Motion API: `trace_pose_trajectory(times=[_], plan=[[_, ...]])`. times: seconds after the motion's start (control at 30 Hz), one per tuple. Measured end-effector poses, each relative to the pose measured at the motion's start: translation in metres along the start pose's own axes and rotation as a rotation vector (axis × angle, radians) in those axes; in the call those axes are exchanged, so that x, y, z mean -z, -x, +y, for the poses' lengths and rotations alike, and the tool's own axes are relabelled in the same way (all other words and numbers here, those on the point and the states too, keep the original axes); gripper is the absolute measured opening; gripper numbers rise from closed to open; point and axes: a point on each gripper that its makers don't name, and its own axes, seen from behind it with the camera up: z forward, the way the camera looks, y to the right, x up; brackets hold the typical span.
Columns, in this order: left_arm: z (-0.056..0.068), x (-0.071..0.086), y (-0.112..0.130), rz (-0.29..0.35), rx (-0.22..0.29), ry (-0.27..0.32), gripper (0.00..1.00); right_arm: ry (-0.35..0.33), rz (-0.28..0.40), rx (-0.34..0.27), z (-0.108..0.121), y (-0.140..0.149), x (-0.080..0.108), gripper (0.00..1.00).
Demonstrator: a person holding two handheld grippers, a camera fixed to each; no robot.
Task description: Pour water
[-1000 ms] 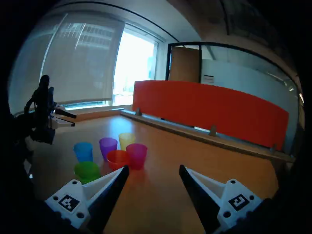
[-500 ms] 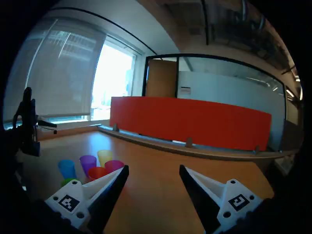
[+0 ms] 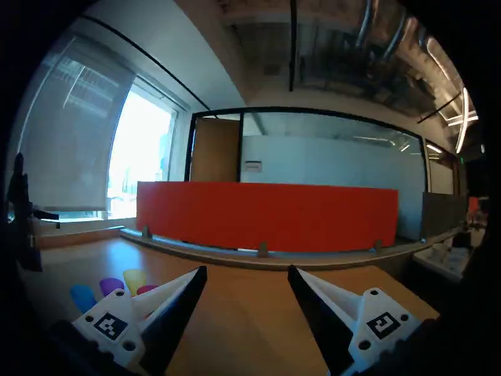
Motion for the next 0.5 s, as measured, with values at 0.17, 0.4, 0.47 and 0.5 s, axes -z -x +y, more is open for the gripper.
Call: trace_pose_trajectory(times=[0.17,0.4,0.47,0.5], plan=[[-0.004,0.0,-0.007,0.033,0.01,-0.024,0.85,0.065,0.015,-0.032,0.016,-0.002,0.007,1.0],[-0.006,0.0,-0.015,0.062,0.041,-0.049,0.85,0.155,0.013,-0.078,0.034,0.0,0.021,1.0],[-0.008,-0.001,-0.015,0.067,0.052,-0.057,0.85,0.167,0.021,-0.086,0.037,-0.002,0.024,1.0],[-0.008,-0.002,-0.015,0.067,0.056,-0.061,0.85,0.173,0.025,-0.091,0.038,-0.003,0.026,1.0]])
